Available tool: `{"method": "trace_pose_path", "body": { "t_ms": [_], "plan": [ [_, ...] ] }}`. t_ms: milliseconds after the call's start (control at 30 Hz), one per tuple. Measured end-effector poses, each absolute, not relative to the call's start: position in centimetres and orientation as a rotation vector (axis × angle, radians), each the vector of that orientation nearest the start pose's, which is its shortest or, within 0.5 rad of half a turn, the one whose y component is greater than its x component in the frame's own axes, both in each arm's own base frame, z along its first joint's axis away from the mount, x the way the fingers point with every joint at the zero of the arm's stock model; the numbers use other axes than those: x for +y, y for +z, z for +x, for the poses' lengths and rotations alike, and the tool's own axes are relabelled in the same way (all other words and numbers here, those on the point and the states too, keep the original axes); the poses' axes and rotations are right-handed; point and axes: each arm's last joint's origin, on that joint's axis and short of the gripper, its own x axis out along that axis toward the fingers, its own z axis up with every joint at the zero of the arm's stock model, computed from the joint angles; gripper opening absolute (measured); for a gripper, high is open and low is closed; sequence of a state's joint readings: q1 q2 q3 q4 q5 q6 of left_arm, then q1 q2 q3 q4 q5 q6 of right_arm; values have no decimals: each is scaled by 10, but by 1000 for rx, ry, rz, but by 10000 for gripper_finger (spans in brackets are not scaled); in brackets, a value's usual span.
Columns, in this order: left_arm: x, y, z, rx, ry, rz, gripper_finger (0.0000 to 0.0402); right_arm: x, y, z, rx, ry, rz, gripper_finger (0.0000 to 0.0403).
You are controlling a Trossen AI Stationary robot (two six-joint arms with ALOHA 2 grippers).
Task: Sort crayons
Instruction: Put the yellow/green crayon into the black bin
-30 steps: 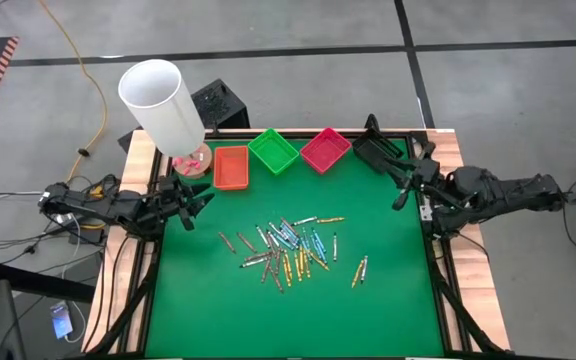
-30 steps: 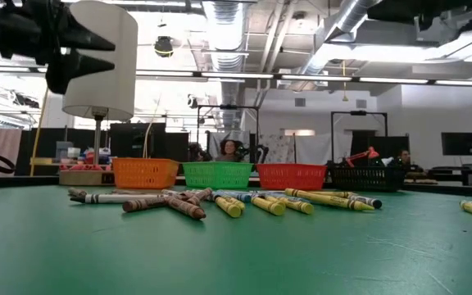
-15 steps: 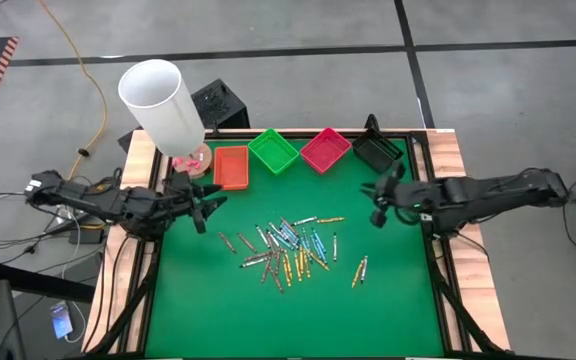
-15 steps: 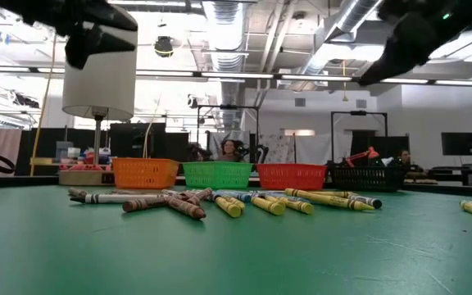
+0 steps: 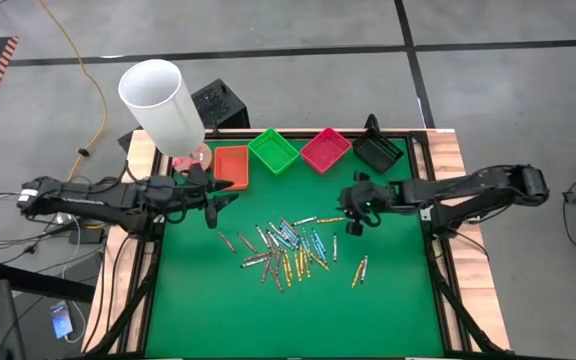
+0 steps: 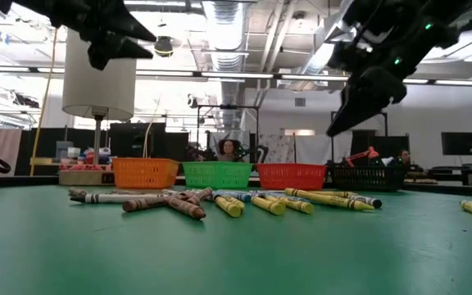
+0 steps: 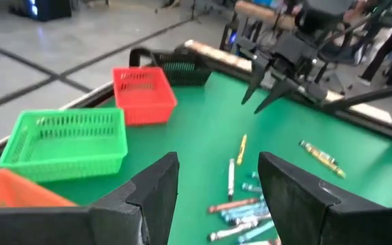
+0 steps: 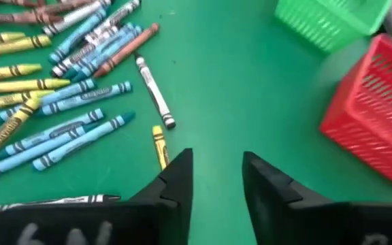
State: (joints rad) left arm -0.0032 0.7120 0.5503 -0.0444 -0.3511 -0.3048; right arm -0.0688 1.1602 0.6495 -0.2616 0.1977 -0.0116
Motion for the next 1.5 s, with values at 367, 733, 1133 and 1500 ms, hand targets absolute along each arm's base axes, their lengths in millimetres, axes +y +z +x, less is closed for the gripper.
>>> {"method": "trace_pose_path", "body": {
  "t_ms": [367, 733, 1133, 1500],
  "plan": [
    [22, 272, 165, 201, 334, -251, 192, -39, 174, 248, 877, -115, -50, 182],
    [26, 270, 164, 226, 360, -240, 192, -36, 139, 259, 1016, -66, -67, 177],
    [27, 269, 164, 229, 370, -238, 192, -38, 131, 256, 1069, -63, -41, 66],
    [27, 269, 164, 229, 371, -238, 192, -38, 140, 255, 1025, -80, -21, 4]
  ]
}}
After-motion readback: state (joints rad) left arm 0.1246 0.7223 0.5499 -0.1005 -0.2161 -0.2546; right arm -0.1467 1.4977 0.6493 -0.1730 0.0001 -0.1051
